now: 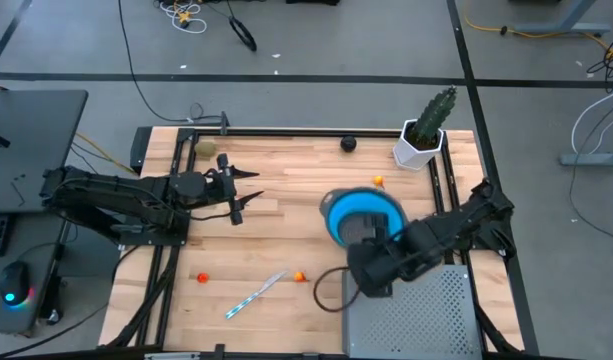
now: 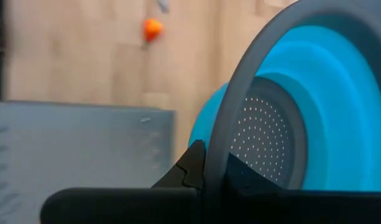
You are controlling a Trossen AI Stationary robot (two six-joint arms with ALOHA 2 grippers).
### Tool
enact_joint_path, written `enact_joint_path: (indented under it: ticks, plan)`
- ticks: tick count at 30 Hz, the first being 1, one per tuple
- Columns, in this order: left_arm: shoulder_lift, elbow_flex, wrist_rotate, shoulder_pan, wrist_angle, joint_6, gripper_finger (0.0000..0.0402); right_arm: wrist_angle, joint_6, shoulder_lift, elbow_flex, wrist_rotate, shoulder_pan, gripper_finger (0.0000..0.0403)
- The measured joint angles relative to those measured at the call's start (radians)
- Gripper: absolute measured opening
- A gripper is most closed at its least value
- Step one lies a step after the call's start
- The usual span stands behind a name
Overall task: Pick & Place Fruit
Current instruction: Put the blue strainer bowl on the shelf
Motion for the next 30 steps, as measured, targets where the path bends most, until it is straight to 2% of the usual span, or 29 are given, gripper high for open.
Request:
enact_joint_path:
  ticks: [5, 12, 15, 22, 30]
  plan:
    - [0.000, 0.000, 0.000, 0.000, 0.000, -0.002, 0.0231, -0.002, 0.075, -0.018, 0.031, -0.071, 0.064, 0.0010]
    - [0.000, 0.000, 0.000, 0.000, -0.001, -0.003, 0.0231, -0.003, 0.089, -0.020, 0.030, -0.153, 0.142, 0.0010]
    - [0.000, 0.000, 0.000, 0.000, -0.001, -0.003, 0.0231, -0.003, 0.150, -0.020, 0.030, -0.175, 0.169, 0.0010]
    - [0.000, 0.000, 0.000, 0.000, -0.001, -0.003, 0.0231, -0.003, 0.327, -0.025, 0.030, -0.322, 0.228, 0.0010]
    - [0.000, 0.000, 0.000, 0.000, -0.001, -0.003, 0.0231, -0.003, 0.471, -0.025, 0.030, -0.361, 0.269, 0.0015]
